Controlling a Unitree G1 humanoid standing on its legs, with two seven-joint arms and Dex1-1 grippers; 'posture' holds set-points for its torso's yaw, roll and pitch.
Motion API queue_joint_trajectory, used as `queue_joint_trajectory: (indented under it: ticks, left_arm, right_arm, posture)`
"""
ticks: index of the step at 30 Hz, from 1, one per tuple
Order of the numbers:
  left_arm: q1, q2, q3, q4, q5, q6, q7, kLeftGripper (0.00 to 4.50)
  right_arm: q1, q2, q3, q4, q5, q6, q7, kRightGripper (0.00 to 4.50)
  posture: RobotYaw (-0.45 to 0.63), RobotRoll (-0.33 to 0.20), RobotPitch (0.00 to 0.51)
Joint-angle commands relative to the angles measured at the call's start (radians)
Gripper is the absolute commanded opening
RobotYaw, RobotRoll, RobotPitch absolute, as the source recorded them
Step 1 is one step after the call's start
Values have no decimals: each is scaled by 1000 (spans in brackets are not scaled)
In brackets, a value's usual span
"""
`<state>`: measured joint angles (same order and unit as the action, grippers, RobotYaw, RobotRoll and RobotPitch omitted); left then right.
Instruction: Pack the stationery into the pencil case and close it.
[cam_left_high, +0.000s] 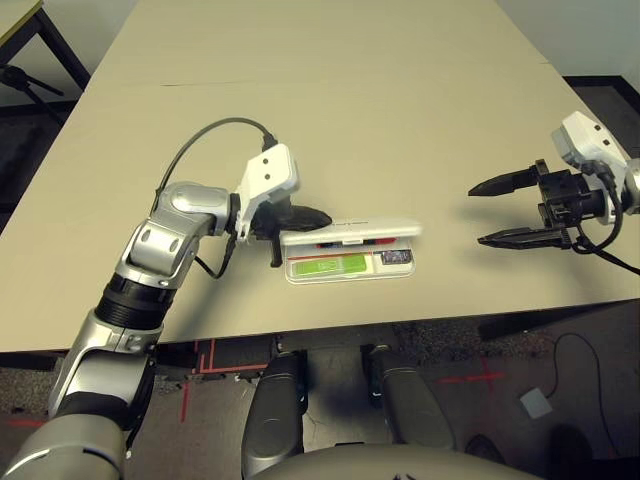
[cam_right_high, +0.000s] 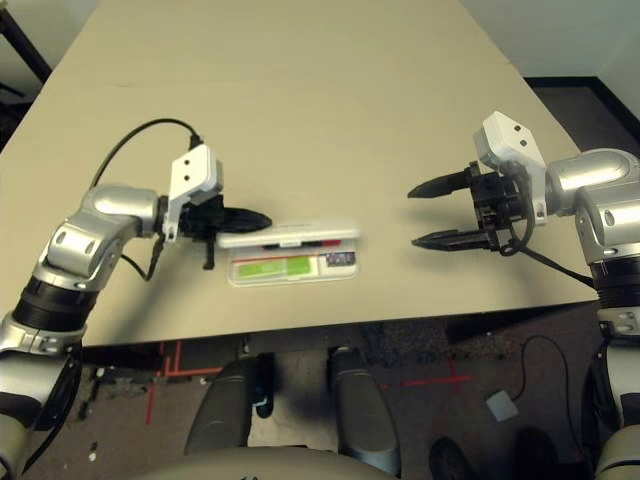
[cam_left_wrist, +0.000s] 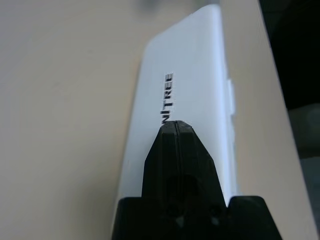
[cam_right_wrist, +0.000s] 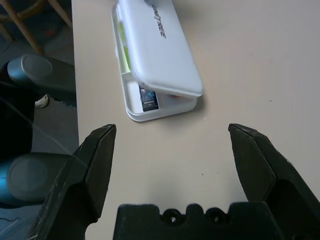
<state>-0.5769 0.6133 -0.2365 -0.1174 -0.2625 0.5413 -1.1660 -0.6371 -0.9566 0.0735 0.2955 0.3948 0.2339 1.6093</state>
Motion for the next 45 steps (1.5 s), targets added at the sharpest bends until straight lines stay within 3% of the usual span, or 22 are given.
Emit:
queue_joint_trajectory:
  ticks: [1,14,20,26,31,35,38,45]
  left_arm:
    - [22,9,-45,-37,0,5,-18,30]
    - [33,40,-223,9,173,55,52,30]
    - [19,31,-219,30,169,34,39,30]
    - [21,5,-156,-2,102,75,41,30]
    - [49,-31,-22,-51,12,136,109,1746]
    - [130,-84,188,-103,-61,196,273,3300]
    - [199,-94,315,-118,-62,178,382,4471]
    - [290,-146,526,-78,4,3,666,4471]
  right_arm:
    - [13,-12,5,-23,13,7,5,4500]
    - [12,5,-19,-37,4,18,3,4500]
    - [19,10,-27,-47,6,21,-3,4500]
    - [24,22,-27,-43,3,17,-14,4500]
    - [22,51,-35,-37,11,31,-47,4500]
    - [33,96,-68,-24,15,48,-140,4500]
    - [31,148,-118,19,18,51,-247,4500]
    - [40,259,-208,139,-35,-38,-520,4500]
  posture:
    - [-50,0,170]
    - [-72,0,160]
    - [-77,0,157]
    - [-66,0,158]
    - [-65,0,157]
    - [-57,0,154]
    - [-44,0,154]
    - [-15,0,170]
